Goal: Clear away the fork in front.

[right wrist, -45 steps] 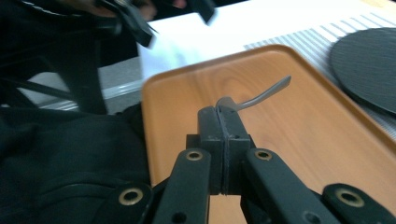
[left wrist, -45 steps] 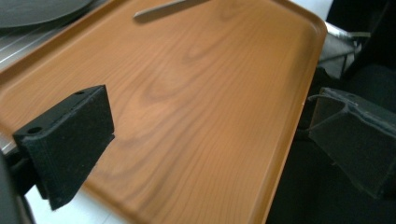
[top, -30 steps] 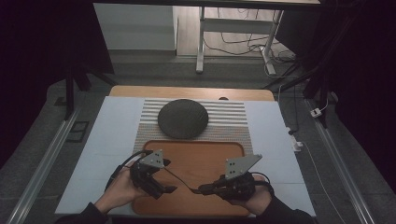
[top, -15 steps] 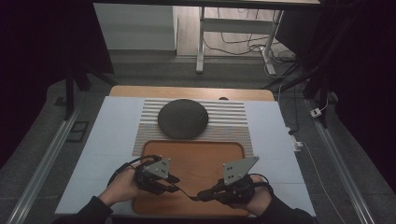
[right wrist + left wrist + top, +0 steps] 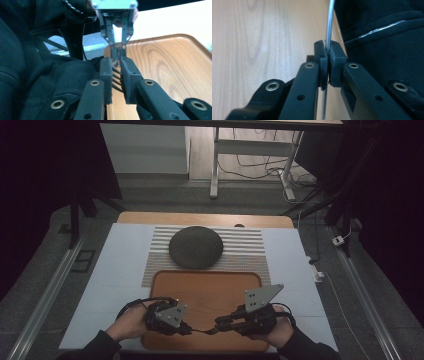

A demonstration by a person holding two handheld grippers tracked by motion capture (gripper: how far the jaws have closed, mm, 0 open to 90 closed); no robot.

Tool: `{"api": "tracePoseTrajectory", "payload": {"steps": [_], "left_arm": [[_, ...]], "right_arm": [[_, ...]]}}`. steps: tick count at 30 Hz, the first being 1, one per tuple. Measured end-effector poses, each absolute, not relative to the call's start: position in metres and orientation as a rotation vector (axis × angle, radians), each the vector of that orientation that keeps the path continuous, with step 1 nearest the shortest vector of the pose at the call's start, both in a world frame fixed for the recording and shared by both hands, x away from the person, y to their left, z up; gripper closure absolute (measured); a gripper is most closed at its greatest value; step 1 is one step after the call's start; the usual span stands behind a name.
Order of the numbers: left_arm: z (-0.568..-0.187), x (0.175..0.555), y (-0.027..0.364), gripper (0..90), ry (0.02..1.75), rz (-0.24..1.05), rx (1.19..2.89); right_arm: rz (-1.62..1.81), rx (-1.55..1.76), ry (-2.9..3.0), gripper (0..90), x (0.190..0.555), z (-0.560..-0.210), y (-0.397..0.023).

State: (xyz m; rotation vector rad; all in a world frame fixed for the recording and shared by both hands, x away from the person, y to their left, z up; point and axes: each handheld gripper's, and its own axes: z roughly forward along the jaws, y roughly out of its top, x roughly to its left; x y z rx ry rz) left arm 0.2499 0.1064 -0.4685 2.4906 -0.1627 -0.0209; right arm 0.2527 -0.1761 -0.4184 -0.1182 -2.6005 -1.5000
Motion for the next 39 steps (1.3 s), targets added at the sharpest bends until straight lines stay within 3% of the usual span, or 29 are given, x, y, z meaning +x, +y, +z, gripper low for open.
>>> {"api": "tracePoseTrajectory", "payload": {"steps": [5, 11, 22, 39], "left_arm": [[-0.469, 0.252, 0.108, 85.9, -0.068, -0.064, 2.503], [-0.469, 0.256, 0.110, 85.9, 0.121, -0.116, 2.506], [-0.473, 0.263, 0.120, 85.9, 0.406, -0.108, 2.529], [-0.479, 0.270, 0.141, 85.8, 0.760, -0.101, 2.496]], "right_arm": [[-1.504, -0.180, -2.668, 73.1, 0.254, -0.420, -0.177], [-1.540, -0.351, -2.710, 53.9, 0.258, -0.419, -0.182], [-1.515, -0.530, -2.790, 33.6, 0.254, -0.423, -0.189], [-1.449, -0.783, -2.864, 18.8, 0.251, -0.428, -0.205]]}}
